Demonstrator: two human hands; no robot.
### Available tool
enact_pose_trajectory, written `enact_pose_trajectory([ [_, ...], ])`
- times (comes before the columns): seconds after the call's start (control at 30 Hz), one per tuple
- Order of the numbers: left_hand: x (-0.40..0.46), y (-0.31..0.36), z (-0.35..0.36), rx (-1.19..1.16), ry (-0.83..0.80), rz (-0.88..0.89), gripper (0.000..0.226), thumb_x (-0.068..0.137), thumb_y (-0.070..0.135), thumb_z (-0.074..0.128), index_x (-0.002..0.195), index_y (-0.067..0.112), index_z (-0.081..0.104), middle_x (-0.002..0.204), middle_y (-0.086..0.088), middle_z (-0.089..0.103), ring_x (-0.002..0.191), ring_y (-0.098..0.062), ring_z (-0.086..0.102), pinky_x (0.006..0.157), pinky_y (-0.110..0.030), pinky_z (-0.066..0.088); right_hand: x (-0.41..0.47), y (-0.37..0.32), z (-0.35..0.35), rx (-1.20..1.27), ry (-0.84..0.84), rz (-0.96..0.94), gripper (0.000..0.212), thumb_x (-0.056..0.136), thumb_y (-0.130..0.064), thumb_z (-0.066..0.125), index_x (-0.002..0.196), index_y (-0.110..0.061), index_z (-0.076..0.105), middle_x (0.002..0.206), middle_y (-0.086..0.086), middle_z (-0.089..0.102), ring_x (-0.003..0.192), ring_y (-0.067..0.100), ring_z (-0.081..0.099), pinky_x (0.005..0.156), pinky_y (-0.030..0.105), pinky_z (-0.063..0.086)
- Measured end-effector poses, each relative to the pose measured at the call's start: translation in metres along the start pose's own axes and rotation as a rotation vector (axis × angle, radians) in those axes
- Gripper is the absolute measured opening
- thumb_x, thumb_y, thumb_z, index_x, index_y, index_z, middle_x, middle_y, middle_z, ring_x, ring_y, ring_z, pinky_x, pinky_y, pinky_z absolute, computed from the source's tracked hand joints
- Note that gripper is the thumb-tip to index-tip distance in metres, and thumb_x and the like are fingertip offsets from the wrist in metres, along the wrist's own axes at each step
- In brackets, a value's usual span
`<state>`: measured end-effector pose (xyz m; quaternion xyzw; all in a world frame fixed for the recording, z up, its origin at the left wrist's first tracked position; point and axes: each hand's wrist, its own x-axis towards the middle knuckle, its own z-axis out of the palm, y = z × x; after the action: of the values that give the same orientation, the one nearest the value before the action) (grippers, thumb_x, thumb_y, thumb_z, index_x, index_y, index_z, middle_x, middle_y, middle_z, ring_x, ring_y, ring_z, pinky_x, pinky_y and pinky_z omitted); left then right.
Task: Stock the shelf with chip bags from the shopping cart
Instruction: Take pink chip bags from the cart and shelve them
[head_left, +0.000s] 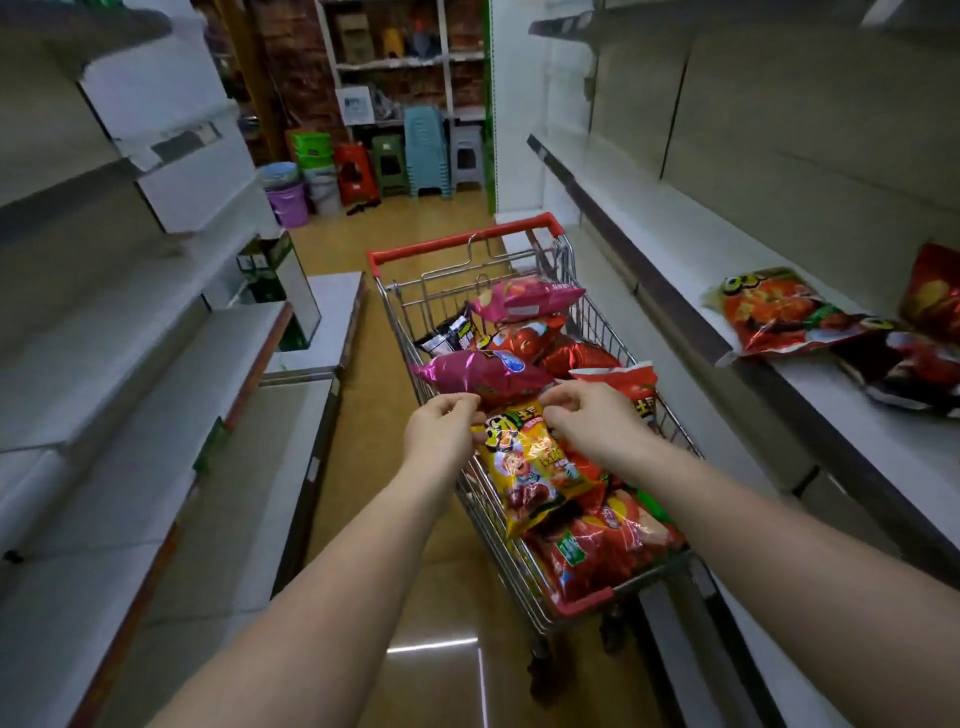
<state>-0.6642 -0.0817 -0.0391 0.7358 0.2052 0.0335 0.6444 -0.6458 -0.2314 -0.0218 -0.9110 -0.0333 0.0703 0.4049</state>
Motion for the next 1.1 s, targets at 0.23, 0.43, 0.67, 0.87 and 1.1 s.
enact_pose_trajectory([
  [0.23, 0.077, -0.002, 0.023, 0.034, -0.030, -0.090, 0.016, 0.097, 0.027, 0.050, 0.102, 0.016, 0.061, 0.104, -0.009, 0.065, 0.093, -0.024, 0.063, 0.082, -0.038, 0.052, 0.073, 0.014, 0.009, 0.025, -0.024, 0.056, 0.027, 0.093, -0.018, 0.050, 0.117, -0.017, 0.062, 0.112, 0.000, 0.061, 0.092, 0.015, 0.056, 0.075, 0.024, 0.042],
  [0.43, 0.142, 0.000, 0.049, 0.002, 0.073, -0.193, 0.026, 0.096, 0.027, 0.051, 0.119, 0.014, 0.053, 0.101, -0.005, 0.057, 0.073, -0.014, 0.058, 0.078, -0.042, 0.055, 0.156, 0.032, 0.015, 0.044, -0.094, 0.044, 0.026, 0.092, -0.019, 0.052, 0.115, -0.017, 0.064, 0.105, 0.004, 0.065, 0.095, 0.019, 0.059, 0.077, 0.027, 0.044],
  [0.67, 0.216, -0.011, 0.076, 0.014, 0.159, -0.390, 0.042, 0.087, 0.039, 0.061, 0.123, 0.022, 0.048, 0.126, -0.012, 0.055, 0.105, -0.034, 0.061, 0.062, -0.034, 0.053, 0.236, 0.049, 0.024, -0.023, -0.175, 0.052, 0.025, 0.093, -0.020, 0.050, 0.114, -0.016, 0.065, 0.113, 0.005, 0.065, 0.101, 0.022, 0.059, 0.079, 0.027, 0.043],
  [0.87, 0.252, -0.031, 0.084, -0.104, 0.164, -0.539, 0.088, 0.057, 0.054, 0.066, 0.135, 0.022, 0.042, 0.126, -0.014, 0.056, 0.100, -0.038, 0.064, 0.074, -0.053, 0.057, 0.269, 0.066, 0.043, -0.077, -0.222, 0.095, 0.029, 0.094, -0.024, 0.050, 0.120, -0.016, 0.061, 0.122, 0.006, 0.062, 0.112, 0.024, 0.055, 0.088, 0.029, 0.042],
  [1.1, 0.274, -0.044, 0.089, -0.118, 0.142, -0.615, 0.102, 0.070, 0.050, 0.075, 0.146, 0.033, 0.010, 0.138, -0.018, 0.042, 0.109, -0.043, 0.058, 0.088, -0.054, 0.052, 0.286, 0.079, 0.063, -0.139, -0.272, 0.142, 0.040, 0.094, -0.033, 0.049, 0.130, -0.015, 0.051, 0.131, 0.007, 0.055, 0.120, 0.025, 0.050, 0.092, 0.031, 0.040],
])
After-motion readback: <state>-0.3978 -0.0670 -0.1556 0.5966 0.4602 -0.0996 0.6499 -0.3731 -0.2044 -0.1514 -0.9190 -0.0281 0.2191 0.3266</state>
